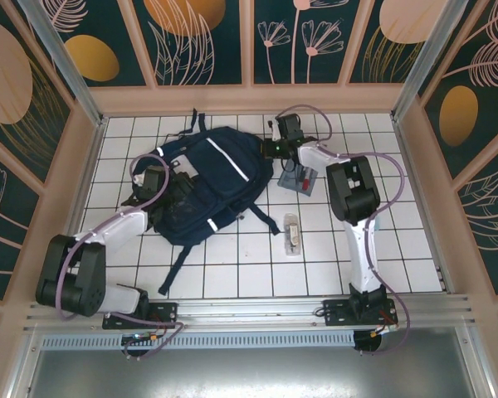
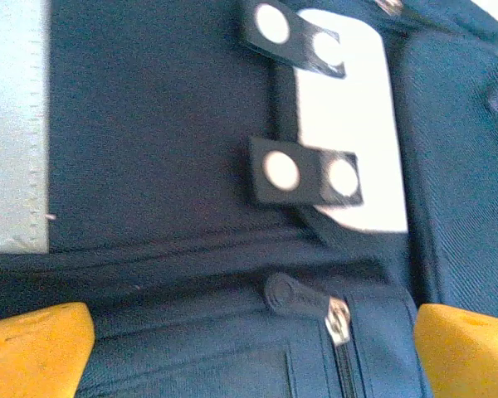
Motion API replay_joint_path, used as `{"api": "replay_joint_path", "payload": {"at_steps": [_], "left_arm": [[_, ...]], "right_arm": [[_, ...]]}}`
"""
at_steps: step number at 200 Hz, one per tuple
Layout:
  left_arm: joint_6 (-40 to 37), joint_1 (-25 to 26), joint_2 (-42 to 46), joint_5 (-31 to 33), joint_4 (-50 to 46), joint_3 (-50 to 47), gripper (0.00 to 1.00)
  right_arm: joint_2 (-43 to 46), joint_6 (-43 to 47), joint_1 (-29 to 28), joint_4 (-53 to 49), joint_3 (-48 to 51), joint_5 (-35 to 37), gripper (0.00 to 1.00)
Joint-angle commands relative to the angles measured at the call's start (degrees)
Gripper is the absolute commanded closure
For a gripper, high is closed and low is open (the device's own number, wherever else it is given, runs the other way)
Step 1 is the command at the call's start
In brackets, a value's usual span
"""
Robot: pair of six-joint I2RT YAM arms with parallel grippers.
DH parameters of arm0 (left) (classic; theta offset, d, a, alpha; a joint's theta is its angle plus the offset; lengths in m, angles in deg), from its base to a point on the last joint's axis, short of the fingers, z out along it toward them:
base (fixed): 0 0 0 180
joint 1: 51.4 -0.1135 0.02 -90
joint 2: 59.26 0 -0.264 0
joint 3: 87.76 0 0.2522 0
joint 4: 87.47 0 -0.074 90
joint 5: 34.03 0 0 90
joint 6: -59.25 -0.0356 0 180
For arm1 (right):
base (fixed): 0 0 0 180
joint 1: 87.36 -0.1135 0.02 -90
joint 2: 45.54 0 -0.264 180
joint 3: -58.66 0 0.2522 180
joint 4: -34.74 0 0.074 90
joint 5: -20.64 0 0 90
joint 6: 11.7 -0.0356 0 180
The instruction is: Pack books, pencil case, and school supplies into a backpack
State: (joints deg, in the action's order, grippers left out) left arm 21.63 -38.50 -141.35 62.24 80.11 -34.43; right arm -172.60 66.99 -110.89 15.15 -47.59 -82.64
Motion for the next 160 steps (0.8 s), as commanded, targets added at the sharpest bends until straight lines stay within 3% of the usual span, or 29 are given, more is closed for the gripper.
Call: {"api": "replay_joint_path", "payload": {"at_steps": [1,55,98,127,146,160], "left_arm": [[0.69,-3.24,-8.63,3.35,3.02,3.14,0.01],[-3.93,-4.82,-33.12,-9.05,3.79,27.18,0.01],[-7.07,-4.76,-43.15,-14.95,4.91,41.03,0.02],[-12.08,-4.73,-48.23,-19.82,-1.39,54.15,0.01],[-17.0,-4.78,-47.41,-18.33,-8.55,61.56,0.01],[-20.04,-4.85,-44.65,-16.18,-12.94,64.45,0.01]], "right_arm": [[10.38,-1.37,-5.18,1.73,11.1,-1.19,1.0],[25.19,-14.7,-21.43,6.48,33.89,6.89,0.88],[26.92,-18.03,-35.25,8.29,33.51,3.73,0.75],[28.05,-14.26,-37.69,3.39,30.24,4.53,0.6],[30.85,-10.21,-36.7,-1.89,28.87,10.01,0.47],[32.22,-7.73,-35.06,-5.44,27.12,13.14,0.45]]}}
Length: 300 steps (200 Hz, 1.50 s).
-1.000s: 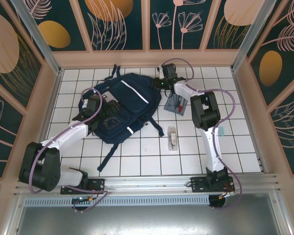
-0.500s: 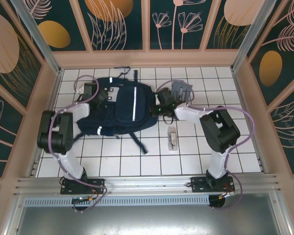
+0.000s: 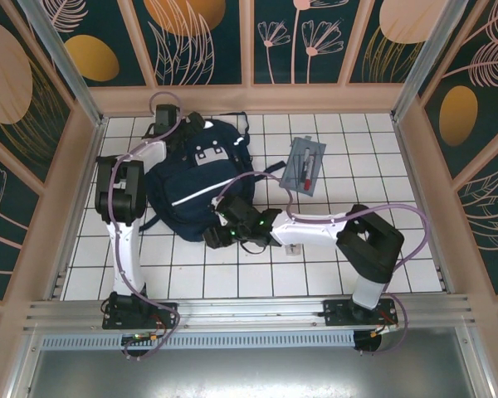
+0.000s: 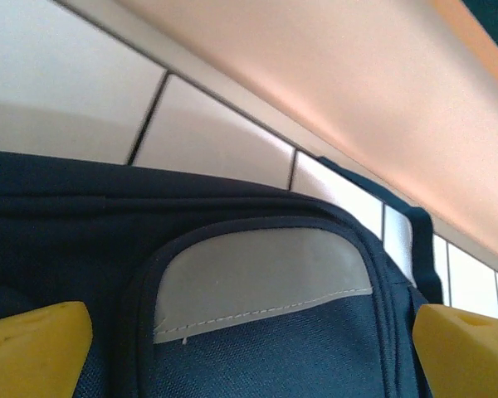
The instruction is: Pack books, pencil case, and school supplies into a backpack
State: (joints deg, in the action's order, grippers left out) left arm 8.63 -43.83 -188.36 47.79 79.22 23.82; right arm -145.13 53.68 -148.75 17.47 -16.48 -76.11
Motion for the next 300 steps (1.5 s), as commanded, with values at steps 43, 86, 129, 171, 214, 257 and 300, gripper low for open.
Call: {"api": "replay_joint_path", "payload": {"at_steps": [43,86,129,171,214,257,300], "left_arm": [[-9.08,0.51,16.72,2.03,-15.67,-2.56,0.01],[-6.46,0.51,33.65,4.25,-10.64,-26.59,0.01],[-6.26,0.41,42.16,7.67,-8.49,-41.7,0.01],[-4.22,0.42,37.24,9.54,-3.46,-45.97,0.01],[-3.53,0.41,28.6,0.9,4.84,-43.13,0.01],[-3.78,0.51,25.01,-3.9,3.1,-36.84,0.01],[-0.59,2.33,36.06,-7.08,3.41,-43.79,0.01]], "right_arm": [[5.83,12.57,12.38,-4.92,-5.57,13.3,0.24],[-4.24,11.95,25.91,4.5,-10.93,3.26,0.33],[-15.17,8.53,29.72,7.4,-16.23,-2.74,0.45],[-16.53,5.06,29.22,12.21,-11.54,-11.06,0.67],[-9.18,2.07,24.0,14.18,-0.51,-9.77,0.85],[-2.04,2.65,21.4,7.41,3.18,-0.09,0.69],[-1.86,2.92,24.15,-4.22,-6.78,11.17,0.68]]}}
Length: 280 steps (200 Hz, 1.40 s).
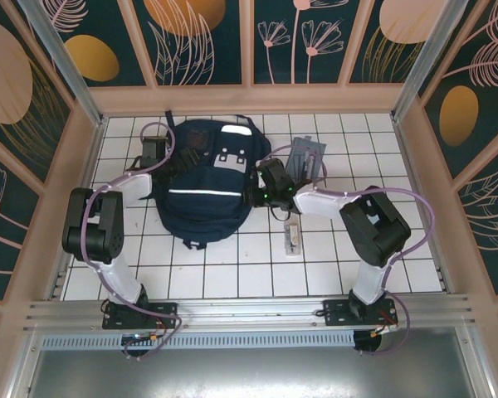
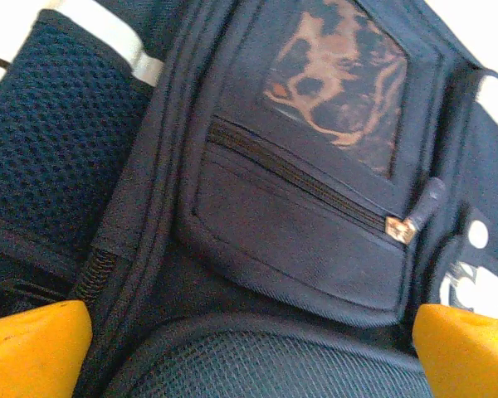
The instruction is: Pack books, pencil case, and school supplies into a backpack
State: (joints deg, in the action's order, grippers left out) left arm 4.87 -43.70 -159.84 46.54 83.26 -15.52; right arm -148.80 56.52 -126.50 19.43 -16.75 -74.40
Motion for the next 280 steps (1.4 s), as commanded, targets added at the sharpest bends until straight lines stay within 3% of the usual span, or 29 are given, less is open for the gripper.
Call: {"api": "replay_joint_path", "payload": {"at_steps": [1,32,56,96,148,213,236,280], "left_arm": [[3.24,2.3,7.69,-5.85,-0.67,-4.74,0.01],[3.63,6.08,17.87,-2.4,-1.77,-9.85,0.01],[3.49,7.43,20.34,-2.05,-2.13,-10.1,0.02],[3.98,10.05,15.53,-3.79,-1.12,-7.37,0.1],[5.56,14.23,10.45,-2.15,0.08,-8.96,0.14],[7.06,14.43,6.06,-2.39,2.93,-12.34,0.2],[8.06,14.5,4.81,-3.6,4.47,-12.78,0.21],[8.13,14.51,4.51,-2.5,4.6,-12.42,0.21]], "right_arm": [[1.74,0.17,1.97,-6.37,-6.75,9.49,0.68],[-0.98,0.58,2.99,-9.16,-14.2,10.8,0.72],[-5.02,2.43,4.42,-10.37,-20.11,10.74,0.73],[-13.66,3.75,7.08,-12.83,-28.9,7.72,0.74],[-18.88,1.36,7.46,-12.62,-31.3,6.87,0.74],[-21.49,1.21,7.49,-14.11,-31.75,6.1,0.75],[-23.37,1.3,7.45,-15.6,-33.78,5.35,0.68],[-26.5,0.23,7.41,-18.33,-37.69,5.64,0.69]]}}
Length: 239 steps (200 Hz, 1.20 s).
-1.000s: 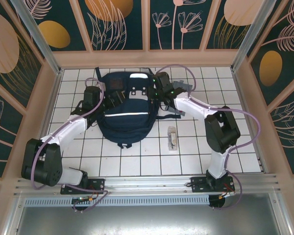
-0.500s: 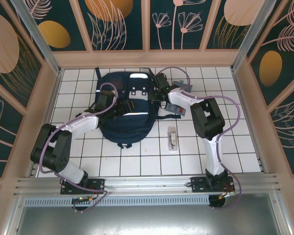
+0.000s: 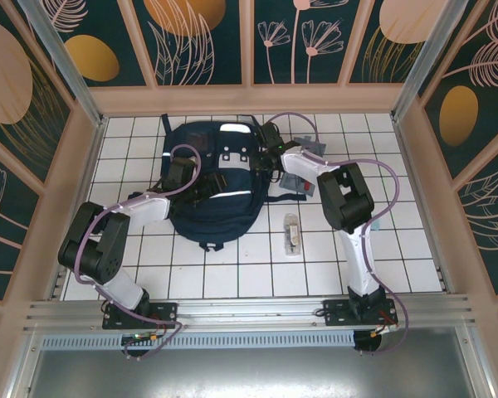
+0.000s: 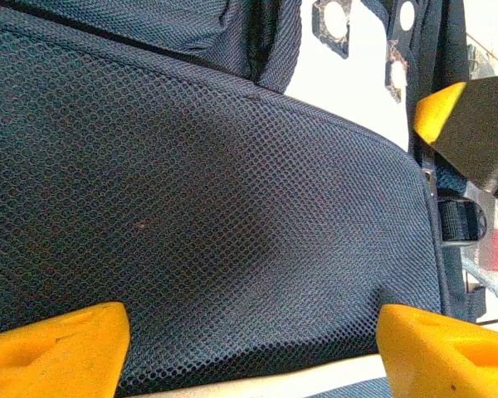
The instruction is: Pack books, pencil case, and school supplies into a backpack
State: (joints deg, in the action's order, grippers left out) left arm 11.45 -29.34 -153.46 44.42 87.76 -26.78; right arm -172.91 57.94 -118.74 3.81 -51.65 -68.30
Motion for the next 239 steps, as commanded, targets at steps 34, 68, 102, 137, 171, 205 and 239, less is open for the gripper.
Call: {"api": "replay_joint_path", "payload": {"at_steps": [34,68,102,137,171,205,239], "left_arm": [[5.42,0.26,-2.86,0.75,4.7,-3.44,0.21],[12.66,0.85,-5.51,1.59,12.65,-6.74,0.2],[14.84,1.58,-6.57,2.87,15.22,-6.29,0.19],[14.58,1.58,-6.9,2.88,14.69,-5.02,0.19],[14.73,1.58,-5.72,2.93,14.51,-5.72,0.19],[14.51,1.58,-4.39,3.2,13.73,-6.33,0.19],[13.51,1.58,-4.34,3.03,12.39,-5.59,0.18]], "right_arm": [[0.65,-1.17,-1.22,-4.51,-2.38,3.13,0.84],[5.83,-2.04,-1.56,-5.4,0.75,3.34,0.89],[9.87,-3.48,-2.62,-5.1,6.38,2.54,0.87],[11.38,-4.69,-2.72,-2.64,10.98,1.48,0.81],[9.62,-3.44,-1.6,-1.62,11.11,1.93,0.8],[11.38,-1.01,-1.32,-1.23,10.59,3.33,0.76],[11.84,5.68,-1.23,-3.87,9.26,4.22,0.7]]}}
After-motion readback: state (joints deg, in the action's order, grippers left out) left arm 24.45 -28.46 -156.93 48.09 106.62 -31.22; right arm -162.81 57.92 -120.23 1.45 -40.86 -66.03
